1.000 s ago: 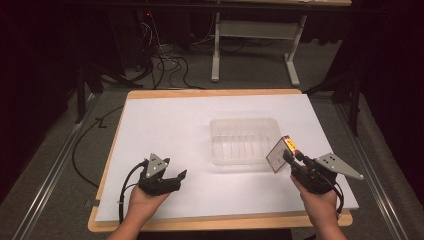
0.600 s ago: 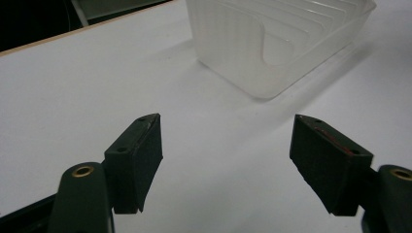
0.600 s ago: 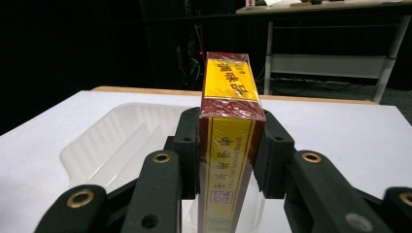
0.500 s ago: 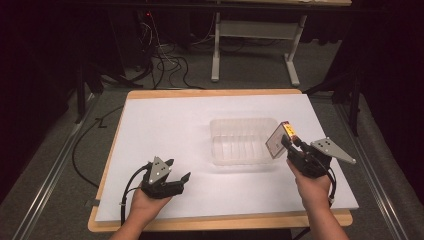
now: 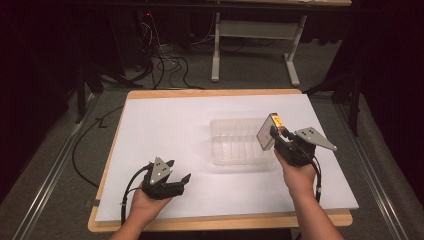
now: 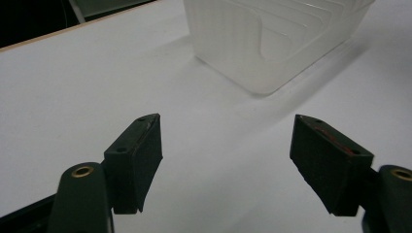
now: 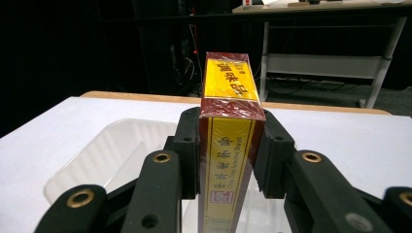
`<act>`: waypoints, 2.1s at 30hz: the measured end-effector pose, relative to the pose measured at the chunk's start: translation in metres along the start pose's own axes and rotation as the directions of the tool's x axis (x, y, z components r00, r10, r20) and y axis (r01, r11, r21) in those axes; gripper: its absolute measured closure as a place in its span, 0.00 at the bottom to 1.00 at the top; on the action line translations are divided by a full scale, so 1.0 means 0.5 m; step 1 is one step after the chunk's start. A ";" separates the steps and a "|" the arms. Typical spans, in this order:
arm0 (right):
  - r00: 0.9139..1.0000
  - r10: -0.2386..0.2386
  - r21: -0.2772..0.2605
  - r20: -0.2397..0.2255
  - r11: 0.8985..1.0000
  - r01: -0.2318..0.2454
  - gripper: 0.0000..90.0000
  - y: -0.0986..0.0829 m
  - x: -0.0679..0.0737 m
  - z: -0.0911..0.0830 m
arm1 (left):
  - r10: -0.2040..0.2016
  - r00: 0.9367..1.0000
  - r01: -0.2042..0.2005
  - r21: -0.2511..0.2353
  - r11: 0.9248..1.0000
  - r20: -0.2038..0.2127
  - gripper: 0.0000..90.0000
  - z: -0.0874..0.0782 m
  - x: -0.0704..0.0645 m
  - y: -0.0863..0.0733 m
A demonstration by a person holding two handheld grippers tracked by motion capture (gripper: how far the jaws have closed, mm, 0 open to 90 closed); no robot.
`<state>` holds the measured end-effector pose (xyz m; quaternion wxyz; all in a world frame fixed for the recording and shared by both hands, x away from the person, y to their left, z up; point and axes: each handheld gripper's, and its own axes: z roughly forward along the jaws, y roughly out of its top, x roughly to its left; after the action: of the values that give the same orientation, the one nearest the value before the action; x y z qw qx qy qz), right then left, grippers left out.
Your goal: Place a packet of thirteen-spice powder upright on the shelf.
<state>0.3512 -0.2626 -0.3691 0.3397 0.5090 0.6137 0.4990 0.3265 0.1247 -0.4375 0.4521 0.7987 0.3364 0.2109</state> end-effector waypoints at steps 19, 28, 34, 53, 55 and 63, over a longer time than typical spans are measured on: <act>0.996 0.037 0.008 0.085 0.999 -0.038 0.76 -0.004 0.038 0.064 | 0.025 1.000 -0.025 0.021 0.999 0.016 0.31 0.005 -0.010 -0.001; 0.990 0.047 0.008 0.136 0.999 -0.048 0.76 -0.009 0.051 0.080 | 0.028 0.999 -0.028 0.033 0.999 0.024 0.31 0.004 -0.010 -0.004; 0.985 0.049 0.006 0.166 0.999 -0.050 0.76 -0.011 0.055 0.085 | 0.027 0.999 -0.028 0.038 0.999 0.026 0.31 0.004 -0.009 -0.004; 0.981 0.021 0.061 0.194 0.998 -0.033 0.75 -0.045 0.059 0.117 | 0.027 0.999 -0.029 0.050 0.998 0.035 0.31 0.006 -0.011 -0.008; 0.981 0.019 0.065 0.195 0.997 -0.032 0.75 -0.049 0.060 0.120 | 0.023 0.999 -0.025 0.047 0.999 0.036 0.31 0.005 -0.011 -0.009; 0.980 -0.007 0.077 0.199 0.997 -0.009 0.75 -0.061 0.062 0.129 | 0.024 0.999 -0.026 0.048 0.999 0.036 0.31 0.003 -0.010 -0.009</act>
<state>0.3944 -0.2151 -0.4131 0.3792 0.5694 0.5952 0.4215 0.3223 0.1218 -0.4425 0.4359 0.8172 0.3233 0.1941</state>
